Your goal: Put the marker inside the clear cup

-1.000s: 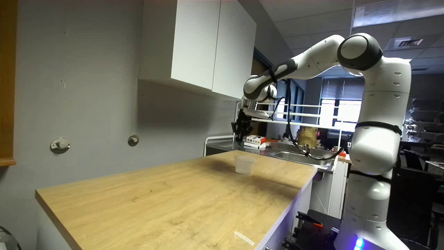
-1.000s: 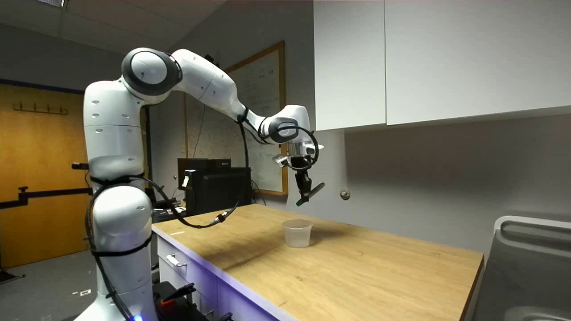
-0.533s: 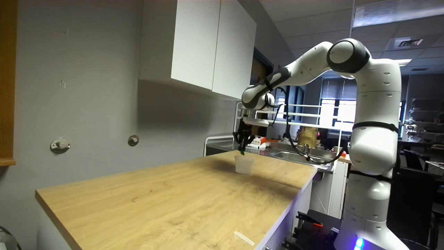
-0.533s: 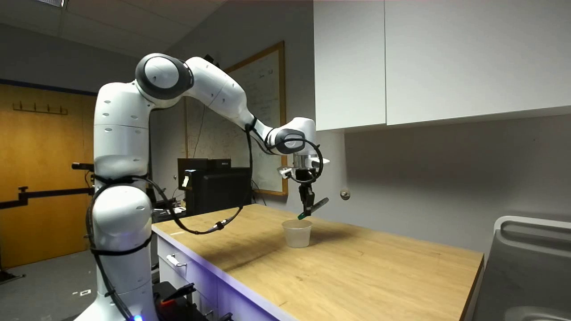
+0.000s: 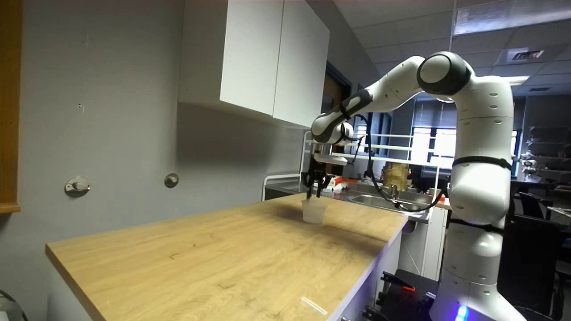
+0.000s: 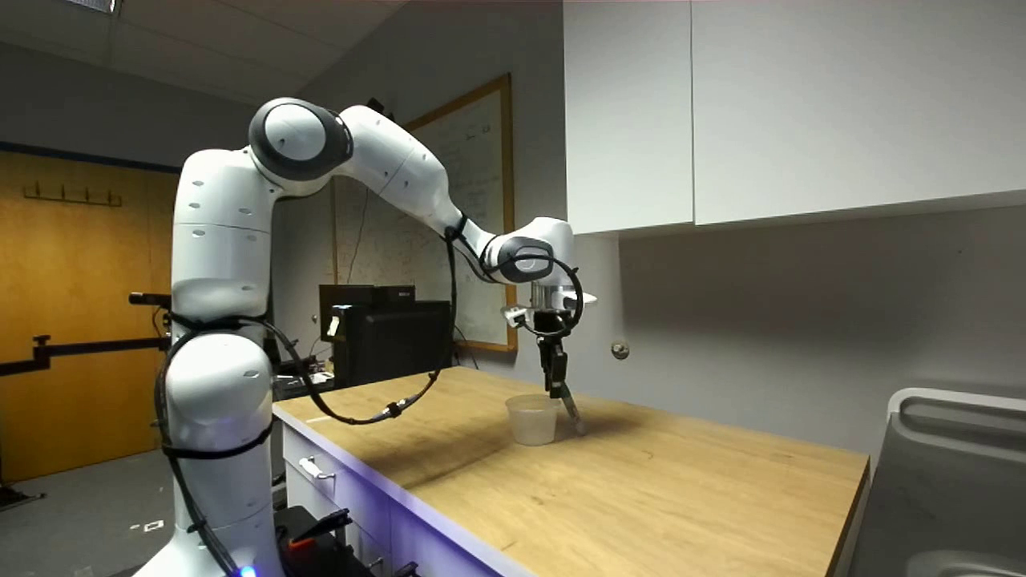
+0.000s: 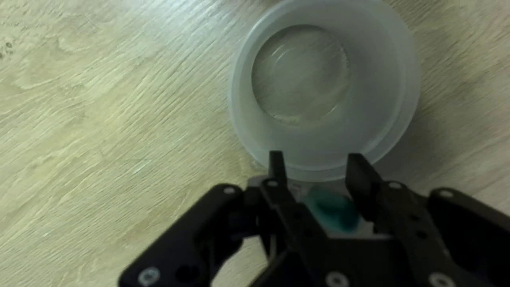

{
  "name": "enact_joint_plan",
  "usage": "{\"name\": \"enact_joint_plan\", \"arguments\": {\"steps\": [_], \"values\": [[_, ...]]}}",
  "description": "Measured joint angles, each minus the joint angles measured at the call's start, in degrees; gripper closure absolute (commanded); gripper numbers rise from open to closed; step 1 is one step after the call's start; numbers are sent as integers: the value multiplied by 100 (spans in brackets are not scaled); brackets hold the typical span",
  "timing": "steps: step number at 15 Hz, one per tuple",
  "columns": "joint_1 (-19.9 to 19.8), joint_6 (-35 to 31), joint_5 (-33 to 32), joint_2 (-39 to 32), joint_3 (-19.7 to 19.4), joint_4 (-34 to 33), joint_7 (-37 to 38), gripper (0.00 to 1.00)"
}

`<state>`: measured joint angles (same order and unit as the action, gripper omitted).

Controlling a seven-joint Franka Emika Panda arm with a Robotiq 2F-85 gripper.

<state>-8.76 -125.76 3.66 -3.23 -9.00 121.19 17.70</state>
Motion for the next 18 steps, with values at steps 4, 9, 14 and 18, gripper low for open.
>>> {"name": "enact_joint_plan", "arguments": {"steps": [4, 9, 14, 18], "values": [[11, 49, 0, 6, 2, 0, 0, 0], [25, 81, 0, 77, 15, 6, 0, 0], [26, 131, 187, 156, 21, -14, 254, 0], [87, 153, 390, 207, 75, -99, 464, 0]]}}
